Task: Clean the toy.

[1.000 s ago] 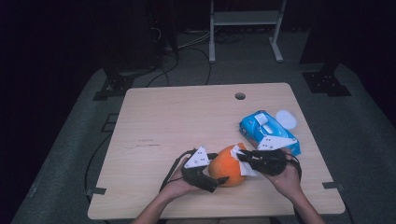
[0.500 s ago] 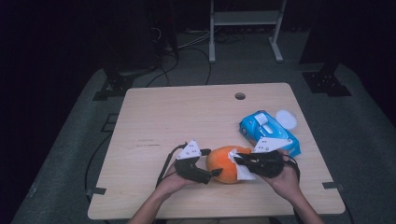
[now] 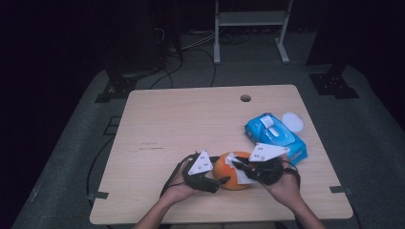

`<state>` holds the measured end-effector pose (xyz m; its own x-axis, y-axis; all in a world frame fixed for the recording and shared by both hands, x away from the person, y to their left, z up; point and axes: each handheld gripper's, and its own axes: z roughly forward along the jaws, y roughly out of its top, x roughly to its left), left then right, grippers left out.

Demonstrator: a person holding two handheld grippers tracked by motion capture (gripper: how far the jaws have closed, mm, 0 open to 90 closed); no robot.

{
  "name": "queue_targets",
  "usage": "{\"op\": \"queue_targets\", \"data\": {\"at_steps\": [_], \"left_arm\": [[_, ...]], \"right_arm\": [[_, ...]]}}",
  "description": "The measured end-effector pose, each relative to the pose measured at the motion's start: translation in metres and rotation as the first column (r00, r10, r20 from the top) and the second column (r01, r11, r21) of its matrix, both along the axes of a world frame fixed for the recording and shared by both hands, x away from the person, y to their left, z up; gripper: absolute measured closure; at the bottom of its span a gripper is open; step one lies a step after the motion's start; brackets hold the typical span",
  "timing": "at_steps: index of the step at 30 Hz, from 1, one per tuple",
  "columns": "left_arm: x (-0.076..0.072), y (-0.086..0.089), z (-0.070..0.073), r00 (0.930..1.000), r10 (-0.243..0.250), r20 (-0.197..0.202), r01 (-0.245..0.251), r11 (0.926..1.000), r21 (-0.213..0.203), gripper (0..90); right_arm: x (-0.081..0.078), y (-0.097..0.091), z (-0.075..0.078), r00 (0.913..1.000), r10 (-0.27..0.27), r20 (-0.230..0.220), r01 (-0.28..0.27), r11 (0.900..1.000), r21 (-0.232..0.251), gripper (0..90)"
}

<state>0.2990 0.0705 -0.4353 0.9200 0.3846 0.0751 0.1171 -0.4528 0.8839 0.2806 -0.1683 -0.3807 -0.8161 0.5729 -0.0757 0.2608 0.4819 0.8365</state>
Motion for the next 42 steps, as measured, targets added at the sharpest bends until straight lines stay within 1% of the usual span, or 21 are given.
{"op": "queue_targets", "data": {"at_steps": [1,3,6,7,8,11,14,16,17,21,24,26,28,29,31,32,34,36,38,40,42], "left_arm": [[0.001,0.001,0.0,1.0,-0.003,-0.007,0.003,0.9999,-0.01,26.7],[0.002,0.001,0.002,0.9995,-0.02,-0.023,0.019,0.9991,-0.039,25.2],[0.005,0.001,0.006,0.9988,-0.011,-0.047,0.006,0.9959,-0.091,18.4],[0.005,-0.001,0.005,0.999,-0.011,-0.044,0.008,0.9968,-0.08,18.8],[0.003,-0.002,0.003,0.9994,-0.013,-0.033,0.01,0.9978,-0.065,22.5],[0.0,-0.004,0.001,0.9994,-0.031,-0.015,0.03,0.998,-0.055,29.0],[-0.006,-0.009,0.002,0.9984,-0.052,0.024,0.052,0.9983,-0.026,29.7],[-0.006,-0.007,0.002,0.9983,-0.051,0.028,0.052,0.9986,-0.014,29.8],[-0.005,-0.005,0.001,0.9984,-0.05,0.025,0.051,0.9985,-0.019,30.4],[-0.002,0.0,-0.001,0.9988,-0.047,0.011,0.048,0.9987,-0.018,30.8],[0.0,0.001,-0.002,0.9989,-0.046,-0.006,0.046,0.9983,-0.036,30.3],[0.001,0.0,0.003,0.9985,-0.05,-0.02,0.049,0.9976,-0.049,23.9],[0.004,0.0,0.006,0.9969,-0.044,-0.064,0.036,0.9922,-0.119,16.5],[0.004,-0.002,0.005,0.997,-0.04,-0.066,0.032,0.9926,-0.117,15.8],[0.003,-0.005,0.002,0.9986,-0.039,-0.037,0.037,0.9972,-0.065,17.9],[0.002,-0.004,-0.001,0.9987,-0.041,-0.029,0.04,0.9976,-0.056,20.8],[0.004,0.0,-0.001,0.9985,-0.036,-0.041,0.034,0.9976,-0.061,24.1],[0.006,0.002,-0.001,0.9985,-0.02,-0.052,0.017,0.9977,-0.066,25.0],[0.008,0.005,-0.003,0.9977,-0.011,-0.067,0.006,0.9971,-0.075,25.0],[0.009,0.005,-0.004,0.9973,-0.005,-0.073,-0.001,0.9966,-0.082,25.0],[0.008,0.001,-0.003,0.998,0.01,-0.062,-0.015,0.9978,-0.065,25.0]], "right_arm": [[0.004,-0.008,0.0,0.9996,-0.023,-0.018,0.023,0.9996,0.014,79.7],[0.009,-0.02,-0.004,0.9973,-0.033,-0.066,0.036,0.9982,0.048,79.7],[0.008,-0.021,-0.008,0.9972,-0.025,-0.07,0.028,0.9987,0.042,79.7],[0.007,-0.019,-0.008,0.9975,-0.019,-0.069,0.022,0.9987,0.046,79.7],[0.006,-0.015,-0.007,0.9981,-0.015,-0.06,0.018,0.9991,0.04,79.6],[-0.001,0.0,-0.004,0.9993,0.014,-0.035,-0.013,0.9995,0.029,79.6],[-0.008,0.021,-0.005,0.9979,0.061,-0.024,-0.06,0.998,0.018,79.2],[-0.009,0.028,-0.006,0.9979,0.064,0.0,-0.064,0.9979,-0.013,79.3],[-0.009,0.029,-0.005,0.9981,0.062,0.002,-0.062,0.9978,-0.023,79.4],[-0.002,0.011,-0.003,0.9998,0.02,0.002,-0.02,0.9997,-0.014,79.8],[0.002,-0.005,-0.004,0.9995,-0.021,-0.025,0.021,0.9996,0.018,79.9],[0.003,-0.01,-0.006,0.9988,-0.022,-0.043,0.023,0.999,0.039,80.0],[0.001,-0.007,-0.007,0.9996,-0.01,-0.027,0.01,0.9995,0.028,79.9],[0.0,-0.003,-0.007,0.9996,0.0,-0.029,0.001,0.9994,0.035,79.9],[-0.003,0.005,-0.007,0.9997,0.019,-0.018,-0.018,0.9996,0.021,79.8],[-0.003,0.008,-0.007,0.9996,0.026,-0.011,-0.026,0.9996,0.006,79.8],[-0.004,0.009,-0.006,0.9994,0.033,0.0,-0.033,0.9993,-0.015,79.8],[-0.001,0.003,-0.005,0.9997,0.026,-0.006,-0.026,0.9997,-0.003,79.8],[0.0,-0.005,-0.006,1.0,0.0,0.005,0.0,1.0,-0.006,79.7],[0.001,-0.013,-0.007,0.9997,-0.021,-0.009,0.021,0.9997,0.013,79.7],[0.0,-0.012,-0.007,0.9996,-0.026,-0.013,0.026,0.9994,0.024,79.9]]}}
